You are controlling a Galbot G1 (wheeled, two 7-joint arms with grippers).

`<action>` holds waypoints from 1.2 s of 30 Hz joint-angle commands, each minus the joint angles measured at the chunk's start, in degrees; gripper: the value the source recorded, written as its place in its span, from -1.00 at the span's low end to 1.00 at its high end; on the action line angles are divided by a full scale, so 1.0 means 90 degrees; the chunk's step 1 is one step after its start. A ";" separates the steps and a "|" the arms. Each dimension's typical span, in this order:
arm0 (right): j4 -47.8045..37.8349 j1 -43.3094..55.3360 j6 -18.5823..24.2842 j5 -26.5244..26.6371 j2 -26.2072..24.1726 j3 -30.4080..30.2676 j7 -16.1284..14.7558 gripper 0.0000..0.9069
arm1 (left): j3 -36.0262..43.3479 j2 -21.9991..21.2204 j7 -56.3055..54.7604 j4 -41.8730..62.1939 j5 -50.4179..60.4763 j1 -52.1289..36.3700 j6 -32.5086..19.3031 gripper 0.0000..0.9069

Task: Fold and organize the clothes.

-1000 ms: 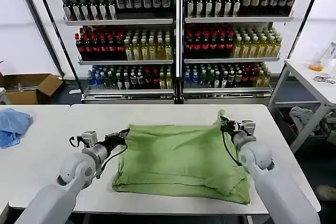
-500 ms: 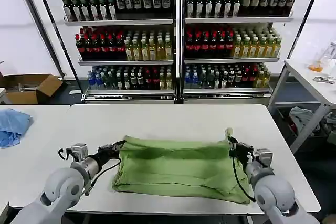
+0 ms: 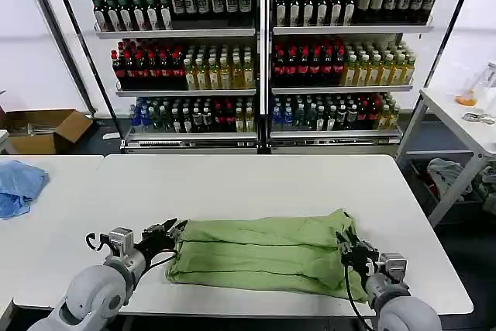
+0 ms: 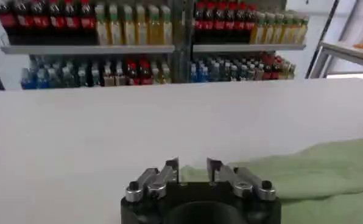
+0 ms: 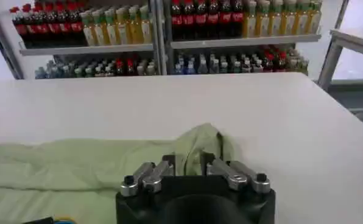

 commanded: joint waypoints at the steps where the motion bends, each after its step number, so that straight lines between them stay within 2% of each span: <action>1: 0.0578 -0.1017 0.0282 -0.0510 0.0296 0.0383 -0.0073 1.00 | 0.0087 -0.1025 -0.0958 -0.0400 0.1294 0.1187 -0.0832 1.00; 7: 0.0551 -0.1163 0.0443 -0.0741 0.0389 0.0374 -0.0089 1.00 | 0.0307 -0.1916 -0.1086 0.0018 0.1953 0.1179 -0.1055 1.00; 10: 0.0567 -0.1188 0.0465 -0.0783 0.0421 0.0365 -0.0091 1.00 | 0.0405 -0.2141 -0.1088 0.0203 0.2268 0.1139 -0.1172 1.00; 20: 0.0591 -0.1211 0.0515 -0.0831 0.0460 0.0329 -0.0075 1.00 | 0.0447 -0.2437 -0.1071 0.0760 0.2595 0.0774 -0.1294 1.00; 23: 0.0595 -0.1205 0.0517 -0.0828 0.0468 0.0321 -0.0069 1.00 | 0.0411 -0.2482 -0.1097 0.0873 0.2594 0.0717 -0.1341 0.22; 24: 0.0595 -0.1203 0.0518 -0.0827 0.0469 0.0319 -0.0066 1.00 | 0.0413 -0.2496 -0.1097 0.0906 0.2601 0.0714 -0.1364 -0.38; 25: 0.0594 -0.1192 0.0519 -0.0825 0.0470 0.0314 -0.0059 1.00 | 0.0419 -0.2508 -0.1095 0.0926 0.2615 0.0721 -0.1391 -0.73; 27: 0.0600 -0.1174 0.0517 -0.0820 0.0468 0.0310 -0.0053 1.00 | 0.0440 -0.2526 -0.1091 0.0953 0.2660 0.0753 -0.1430 -0.89; 36: 0.0654 -0.1159 0.0518 -0.0766 0.0438 0.0353 -0.0019 1.00 | 0.0384 -0.2598 -0.1056 0.0981 0.2662 0.0858 -0.1620 -0.93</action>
